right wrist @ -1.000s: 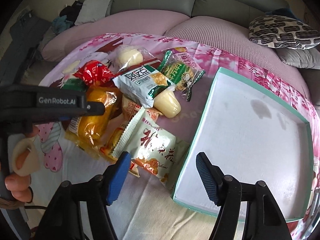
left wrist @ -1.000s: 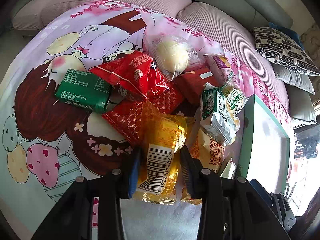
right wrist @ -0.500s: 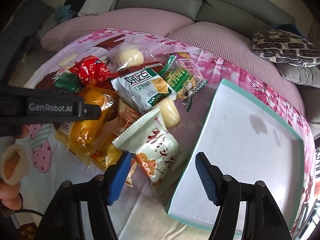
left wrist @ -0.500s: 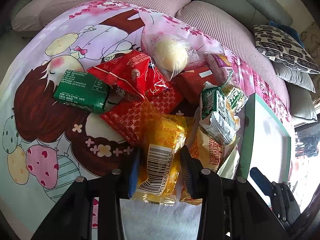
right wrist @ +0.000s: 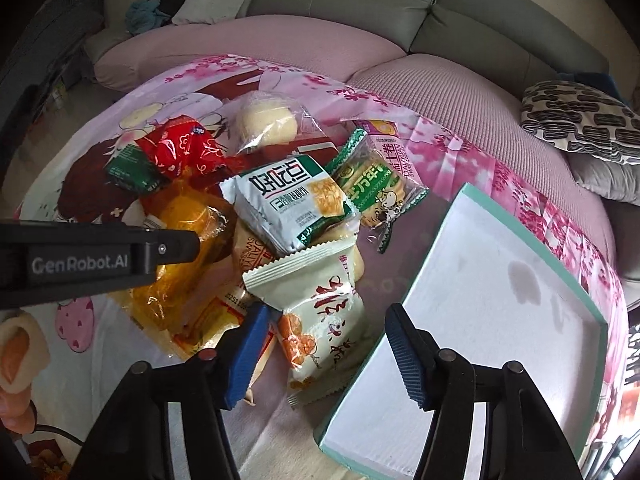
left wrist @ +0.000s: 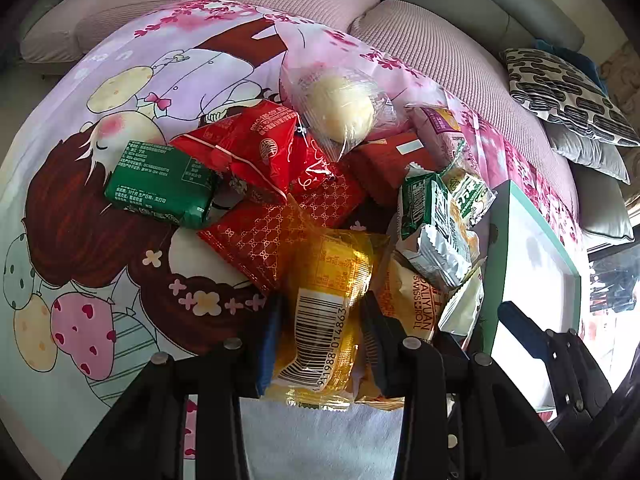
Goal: Organize snacks
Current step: 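Grasp the yellow bread bag with the left tool while the right tool grasps the white-green pastry packet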
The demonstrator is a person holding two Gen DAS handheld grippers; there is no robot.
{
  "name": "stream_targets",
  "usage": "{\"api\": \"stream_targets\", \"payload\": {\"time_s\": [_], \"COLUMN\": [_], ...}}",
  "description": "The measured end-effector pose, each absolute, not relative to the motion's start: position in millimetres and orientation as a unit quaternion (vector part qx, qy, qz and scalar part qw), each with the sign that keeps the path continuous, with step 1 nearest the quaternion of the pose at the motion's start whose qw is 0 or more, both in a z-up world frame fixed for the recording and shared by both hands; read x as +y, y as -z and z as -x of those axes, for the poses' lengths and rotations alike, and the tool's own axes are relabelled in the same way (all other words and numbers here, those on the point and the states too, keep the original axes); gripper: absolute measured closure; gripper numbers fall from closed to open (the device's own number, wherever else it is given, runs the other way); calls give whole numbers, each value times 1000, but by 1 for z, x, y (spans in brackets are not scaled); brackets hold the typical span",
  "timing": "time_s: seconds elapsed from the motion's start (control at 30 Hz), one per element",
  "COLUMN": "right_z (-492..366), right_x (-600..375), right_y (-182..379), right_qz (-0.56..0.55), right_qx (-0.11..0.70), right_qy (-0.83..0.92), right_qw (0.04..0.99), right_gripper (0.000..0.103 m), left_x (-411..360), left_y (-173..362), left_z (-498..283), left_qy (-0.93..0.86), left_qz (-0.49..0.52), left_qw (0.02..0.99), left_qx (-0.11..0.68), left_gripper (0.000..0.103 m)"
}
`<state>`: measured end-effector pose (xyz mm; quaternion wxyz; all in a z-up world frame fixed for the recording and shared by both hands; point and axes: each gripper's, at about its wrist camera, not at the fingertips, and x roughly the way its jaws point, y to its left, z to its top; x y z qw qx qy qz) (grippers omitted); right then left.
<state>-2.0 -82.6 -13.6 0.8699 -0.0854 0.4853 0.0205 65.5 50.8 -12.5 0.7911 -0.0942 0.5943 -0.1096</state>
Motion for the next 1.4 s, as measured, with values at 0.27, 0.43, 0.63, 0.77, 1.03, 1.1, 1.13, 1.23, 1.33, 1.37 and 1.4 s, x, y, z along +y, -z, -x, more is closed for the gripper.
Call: {"api": "stream_targets", "payload": {"time_s": [0.27, 0.43, 0.63, 0.77, 1.03, 1.1, 1.13, 1.23, 1.33, 1.37, 1.4], "right_z": [-14, -21, -14, -3, 13, 17, 19, 23, 27, 28, 29], "right_x": [-87, -95, -103, -105, -105, -105, -105, -104, -101, -99, -98], "right_y": [12, 19, 22, 23, 26, 28, 28, 28, 29, 30, 30], "right_qz": [60, 18, -19, -34, -115, -131, -128, -121, -114, -108, -103], "right_qx": [482, 490, 500, 507, 534, 538, 538, 540, 544, 547, 548], "right_qy": [-48, -59, -56, -54, -70, -73, -69, -61, -56, -54, -53], "right_qw": [873, 870, 864, 860, 834, 829, 831, 831, 830, 829, 828], "right_gripper": [40, 40, 40, 40, 40, 40, 40, 39, 39, 39, 39], "left_x": [50, 49, 47, 45, 39, 38, 37, 35, 34, 34, 34], "left_y": [12, 12, 12, 12, 12, 11, 10, 11, 11, 11, 11], "left_z": [-65, -64, -64, -63, -60, -58, -58, -57, -54, -53, -51], "left_qy": [111, 111, 111, 111, 110, 109, 109, 108, 107, 107, 108], "left_qz": [91, 89, 84, 80, 67, 65, 63, 60, 58, 56, 53], "left_qw": [791, 792, 793, 793, 794, 796, 797, 797, 797, 798, 798], "left_qx": [594, 594, 594, 594, 594, 592, 591, 591, 591, 591, 590], "left_gripper": [63, 63, 63, 63, 63, 63, 63, 63, 63, 63, 63]}}
